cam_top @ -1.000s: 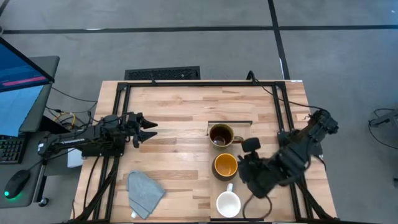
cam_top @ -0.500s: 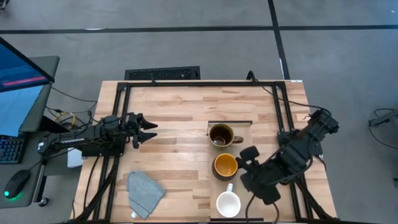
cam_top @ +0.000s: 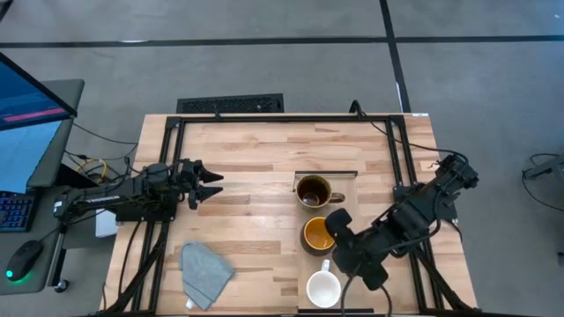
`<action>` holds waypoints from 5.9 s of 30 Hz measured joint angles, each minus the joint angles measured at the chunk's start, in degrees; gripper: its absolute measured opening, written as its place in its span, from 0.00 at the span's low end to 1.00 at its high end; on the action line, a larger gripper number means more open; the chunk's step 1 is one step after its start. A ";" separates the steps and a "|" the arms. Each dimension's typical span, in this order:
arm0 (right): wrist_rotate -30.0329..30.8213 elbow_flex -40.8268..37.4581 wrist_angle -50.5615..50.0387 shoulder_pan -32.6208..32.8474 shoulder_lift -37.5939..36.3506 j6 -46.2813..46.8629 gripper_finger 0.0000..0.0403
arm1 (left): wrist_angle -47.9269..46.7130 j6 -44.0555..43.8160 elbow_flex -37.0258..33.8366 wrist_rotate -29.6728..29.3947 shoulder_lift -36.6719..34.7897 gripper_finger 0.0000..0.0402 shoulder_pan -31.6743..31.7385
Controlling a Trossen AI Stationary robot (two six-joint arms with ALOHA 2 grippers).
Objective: Stack small to large cups/mugs on shelf
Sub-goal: Put the white mug on the shelf
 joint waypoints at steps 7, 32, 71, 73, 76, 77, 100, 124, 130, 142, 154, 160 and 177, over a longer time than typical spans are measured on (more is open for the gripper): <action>-0.02 0.00 -1.22 0.40 0.00 -10.25 0.29 | -0.09 -1.46 0.00 -0.02 0.00 0.65 0.00; 12.84 1.82 -1.31 2.68 5.76 -25.02 0.29 | -0.13 -1.46 0.00 -0.09 0.01 0.65 0.01; 10.10 1.84 1.45 4.87 5.75 -4.08 0.49 | -0.13 -1.43 0.00 -0.07 0.02 0.65 0.01; 10.08 1.84 1.45 4.89 5.75 -3.99 0.51 | -0.13 -1.43 0.00 -0.07 0.00 0.65 0.00; 8.39 1.84 1.45 4.91 5.75 -3.27 0.52 | -0.13 -1.43 0.00 -0.07 0.00 0.65 0.02; 7.53 1.84 1.41 4.91 5.75 -2.50 0.53 | -0.13 -1.43 0.00 -0.07 0.00 0.65 0.01; 1.16 1.84 0.49 5.27 5.70 -1.16 0.51 | -0.13 -3.16 0.00 -0.07 0.00 0.65 0.02; -1.73 1.79 0.39 3.75 7.48 -1.63 0.48 | -0.13 -3.82 0.00 -0.07 0.02 0.65 0.00; -1.49 1.79 0.36 3.62 7.48 -2.09 0.41 | -0.13 -3.81 0.00 -0.07 0.00 0.65 0.00; -1.33 1.79 0.16 3.62 7.48 -1.63 0.39 | -0.13 -3.80 0.00 -0.07 0.00 0.65 0.00; -1.33 1.79 -0.26 3.62 7.48 -1.59 0.45 | -0.13 -3.79 0.00 -0.07 0.00 0.65 0.00; -1.40 1.79 -0.28 3.62 7.45 -0.88 0.47 | -0.13 -3.79 0.00 -0.06 0.01 0.65 0.00; -2.19 1.81 -0.49 3.62 7.37 4.02 0.62 | -0.13 -3.77 0.00 -0.07 0.02 0.65 0.01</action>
